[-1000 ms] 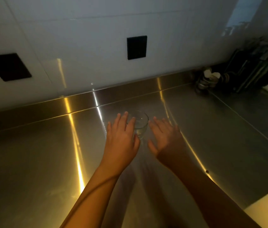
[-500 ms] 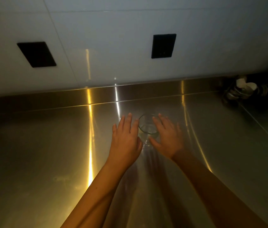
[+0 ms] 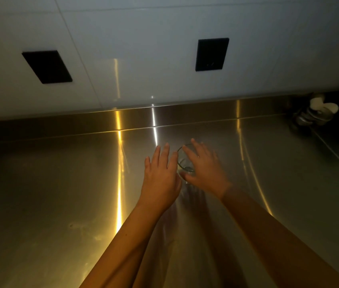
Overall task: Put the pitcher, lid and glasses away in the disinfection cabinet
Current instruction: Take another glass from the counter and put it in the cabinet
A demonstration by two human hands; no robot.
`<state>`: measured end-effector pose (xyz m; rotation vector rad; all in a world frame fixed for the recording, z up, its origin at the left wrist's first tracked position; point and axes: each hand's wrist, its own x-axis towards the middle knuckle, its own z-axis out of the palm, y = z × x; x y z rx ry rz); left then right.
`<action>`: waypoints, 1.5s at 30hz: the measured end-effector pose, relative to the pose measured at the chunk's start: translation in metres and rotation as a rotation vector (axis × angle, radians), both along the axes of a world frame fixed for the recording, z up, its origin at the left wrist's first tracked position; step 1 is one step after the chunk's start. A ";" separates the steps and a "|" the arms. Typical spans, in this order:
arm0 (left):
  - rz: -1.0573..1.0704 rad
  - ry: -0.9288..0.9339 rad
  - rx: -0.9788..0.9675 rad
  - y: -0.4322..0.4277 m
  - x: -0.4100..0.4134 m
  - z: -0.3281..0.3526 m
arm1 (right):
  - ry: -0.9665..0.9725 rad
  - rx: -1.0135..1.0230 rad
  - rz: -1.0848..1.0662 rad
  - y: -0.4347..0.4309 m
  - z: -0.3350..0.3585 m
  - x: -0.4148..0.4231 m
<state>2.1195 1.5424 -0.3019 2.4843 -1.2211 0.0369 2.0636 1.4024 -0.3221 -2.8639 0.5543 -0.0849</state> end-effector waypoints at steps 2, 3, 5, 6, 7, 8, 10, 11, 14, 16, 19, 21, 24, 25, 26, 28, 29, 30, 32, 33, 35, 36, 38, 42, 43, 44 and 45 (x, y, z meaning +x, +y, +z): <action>0.004 -0.014 0.007 -0.001 0.001 -0.003 | -0.004 0.022 0.004 -0.001 -0.001 0.003; 0.006 -0.027 0.003 -0.001 0.001 -0.004 | -0.011 0.026 0.008 -0.001 -0.002 0.004; 0.012 -0.031 -0.007 -0.001 0.001 -0.004 | -0.030 0.025 0.017 -0.001 -0.003 0.006; 0.013 -0.018 -0.008 0.000 0.001 -0.003 | -0.039 0.022 0.020 -0.001 -0.003 0.006; 0.012 0.001 -0.006 0.000 0.000 -0.002 | -0.049 0.021 0.020 0.000 -0.003 0.006; 0.013 0.016 0.001 0.001 0.000 -0.002 | -0.059 0.024 0.016 0.000 -0.003 0.006; 0.017 0.020 0.046 0.002 -0.001 0.000 | -0.077 0.042 -0.002 0.002 -0.003 0.007; 0.017 0.016 0.074 0.002 -0.002 0.001 | -0.083 0.050 -0.011 0.003 -0.003 0.008; 0.032 0.038 0.073 0.004 -0.006 0.003 | -0.073 0.059 -0.035 0.005 -0.002 0.008; 0.041 0.063 0.044 0.005 -0.008 0.003 | -0.074 0.080 -0.046 0.006 0.000 0.007; 0.048 0.062 -0.010 0.006 -0.009 0.002 | -0.092 0.109 -0.036 0.006 0.002 0.003; 0.048 0.072 -0.062 0.006 -0.011 0.002 | -0.119 0.121 -0.027 0.007 0.003 0.000; 0.052 0.092 -0.044 0.007 -0.016 0.001 | -0.180 0.145 -0.031 0.007 0.009 -0.008; 0.055 0.121 -0.063 0.007 -0.017 0.000 | -0.197 0.145 -0.031 0.007 0.012 -0.010; 0.058 0.171 -0.108 0.006 -0.019 0.000 | -0.219 0.141 -0.030 0.006 0.015 -0.013; 0.084 0.324 -0.251 0.005 -0.023 0.002 | -0.272 0.128 -0.031 0.004 0.021 -0.020; 0.112 0.422 -0.327 0.003 -0.024 0.004 | -0.291 0.121 -0.033 0.003 0.024 -0.023; 0.147 0.533 -0.399 0.002 -0.026 0.007 | -0.302 0.114 -0.035 0.002 0.027 -0.026; 0.213 0.766 -0.525 -0.001 -0.029 0.012 | -0.310 0.101 -0.035 0.001 0.034 -0.032; 0.240 0.881 -0.574 -0.002 -0.029 0.015 | -0.313 0.093 -0.033 0.000 0.037 -0.035; 0.283 1.116 -0.649 -0.004 -0.029 0.019 | -0.331 0.086 -0.025 -0.002 0.044 -0.040; 0.301 1.235 -0.678 -0.004 -0.029 0.020 | -0.343 0.087 -0.022 -0.002 0.048 -0.042; 0.339 1.455 -0.732 -0.006 -0.027 0.020 | -0.371 0.095 -0.013 -0.002 0.056 -0.046; 0.379 1.765 -0.816 -0.007 -0.023 0.018 | -0.462 0.096 0.028 -0.002 0.069 -0.052; 0.375 1.819 -0.827 -0.006 -0.023 0.018 | -0.473 0.101 0.042 0.000 0.072 -0.053; 0.369 1.864 -0.832 -0.006 -0.024 0.017 | -0.476 0.111 0.057 0.001 0.076 -0.054; 0.361 1.894 -0.829 -0.006 -0.025 0.016 | -0.479 0.124 0.073 0.003 0.079 -0.055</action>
